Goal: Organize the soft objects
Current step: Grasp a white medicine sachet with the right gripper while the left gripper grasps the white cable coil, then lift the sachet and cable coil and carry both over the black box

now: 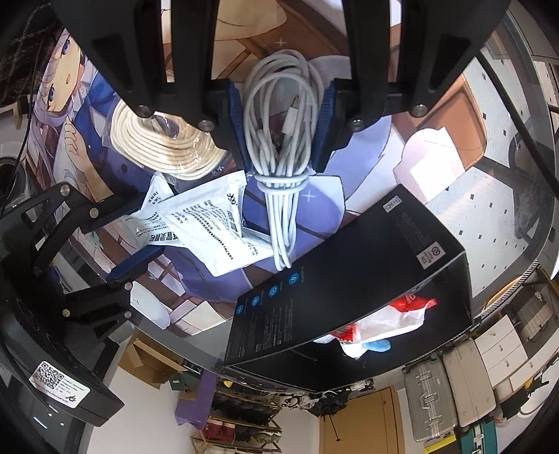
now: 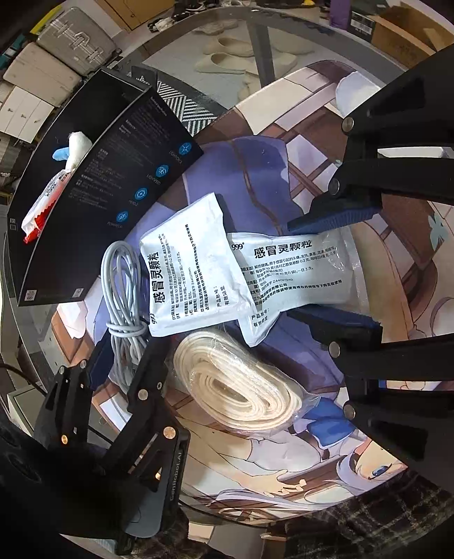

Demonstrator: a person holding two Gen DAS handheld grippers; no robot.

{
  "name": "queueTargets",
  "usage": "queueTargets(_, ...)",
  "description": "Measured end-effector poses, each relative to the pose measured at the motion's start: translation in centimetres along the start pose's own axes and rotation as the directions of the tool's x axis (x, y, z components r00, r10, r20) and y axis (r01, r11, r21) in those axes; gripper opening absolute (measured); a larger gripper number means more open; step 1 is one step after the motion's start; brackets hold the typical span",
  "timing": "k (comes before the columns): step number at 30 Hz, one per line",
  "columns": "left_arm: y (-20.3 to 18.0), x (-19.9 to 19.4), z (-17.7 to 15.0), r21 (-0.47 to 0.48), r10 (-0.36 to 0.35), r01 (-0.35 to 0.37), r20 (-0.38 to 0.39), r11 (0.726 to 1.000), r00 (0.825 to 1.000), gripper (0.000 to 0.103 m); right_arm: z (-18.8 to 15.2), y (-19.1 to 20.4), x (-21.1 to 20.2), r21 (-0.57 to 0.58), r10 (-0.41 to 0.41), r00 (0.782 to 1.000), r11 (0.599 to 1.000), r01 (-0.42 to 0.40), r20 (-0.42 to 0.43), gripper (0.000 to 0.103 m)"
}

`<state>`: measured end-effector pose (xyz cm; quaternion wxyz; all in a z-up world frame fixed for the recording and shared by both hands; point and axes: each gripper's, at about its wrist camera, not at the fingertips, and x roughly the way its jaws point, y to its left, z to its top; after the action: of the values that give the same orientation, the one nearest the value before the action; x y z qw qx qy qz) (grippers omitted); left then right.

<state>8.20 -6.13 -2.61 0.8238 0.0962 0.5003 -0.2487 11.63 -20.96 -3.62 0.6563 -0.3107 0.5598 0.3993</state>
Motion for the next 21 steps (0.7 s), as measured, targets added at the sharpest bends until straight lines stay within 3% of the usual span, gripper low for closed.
queueTargets(7, 0.4, -0.7, -0.8, -0.059, 0.029, -0.028, 0.016, 0.998, 0.999, 0.033, -0.8, -0.6, -1.0, 0.093, -0.016, 0.999, 0.996, 0.013, 0.029, 0.033)
queueTargets(21, -0.1, -2.4, -1.5, -0.114, 0.069, -0.063, 0.054, 0.991, 0.996, 0.028, -3.6, 0.4, -5.1, 0.118, -0.011, 0.994, 0.993, -0.001, 0.105, 0.033)
